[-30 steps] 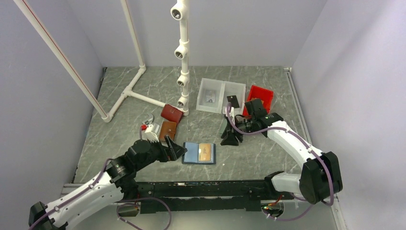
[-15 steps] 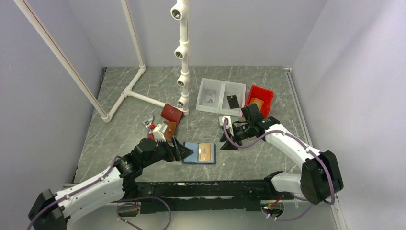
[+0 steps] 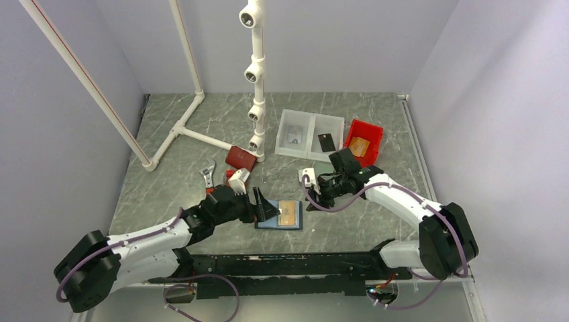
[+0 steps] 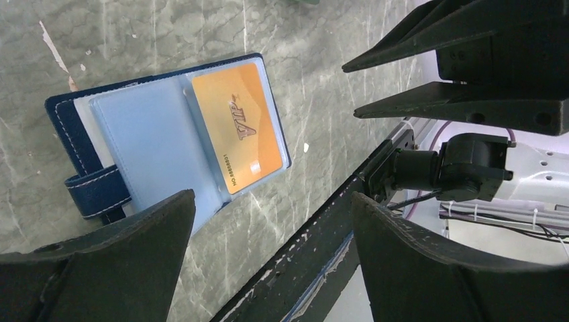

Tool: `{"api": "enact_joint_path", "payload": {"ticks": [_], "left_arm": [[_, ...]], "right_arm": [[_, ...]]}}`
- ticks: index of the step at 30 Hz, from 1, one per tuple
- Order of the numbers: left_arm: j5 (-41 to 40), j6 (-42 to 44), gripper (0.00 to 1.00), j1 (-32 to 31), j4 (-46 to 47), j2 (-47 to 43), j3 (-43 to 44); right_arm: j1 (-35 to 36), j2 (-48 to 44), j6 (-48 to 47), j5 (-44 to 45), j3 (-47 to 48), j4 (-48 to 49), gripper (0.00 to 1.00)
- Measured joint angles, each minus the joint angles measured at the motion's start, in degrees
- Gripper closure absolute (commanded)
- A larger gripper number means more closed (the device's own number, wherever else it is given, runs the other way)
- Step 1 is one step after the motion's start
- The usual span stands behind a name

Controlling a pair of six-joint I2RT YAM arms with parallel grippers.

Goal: Take the credit cards out of the card holder
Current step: Remove the credit card from the card holder.

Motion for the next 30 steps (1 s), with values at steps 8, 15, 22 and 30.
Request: {"api": "enact_joint_path", "payload": {"ticks": [8, 15, 22, 30], "left_arm": [[0.98, -0.5, 0.19, 0.0, 2.67, 6.16, 0.59], [1.53, -0.94, 0.32, 0.0, 4.9, 12.37, 2.29], [1.79, -0.87, 0.47, 0.0, 5.86, 14.97, 4.07], [0.7, -0.66, 0.6, 0.0, 5.97, 17.22, 4.07]], "right_arm": [[2.4, 1.33, 0.22, 3.17, 0.0, 1.27, 0.71], [5.51, 4.22, 2.67, 5.05, 0.17, 2.69, 0.92], [9.62, 8.31, 6.84, 8.81, 2.4, 3.89, 1.0], [11.93, 10.38, 10.86, 12.48, 2.99, 6.08, 1.0]]}}
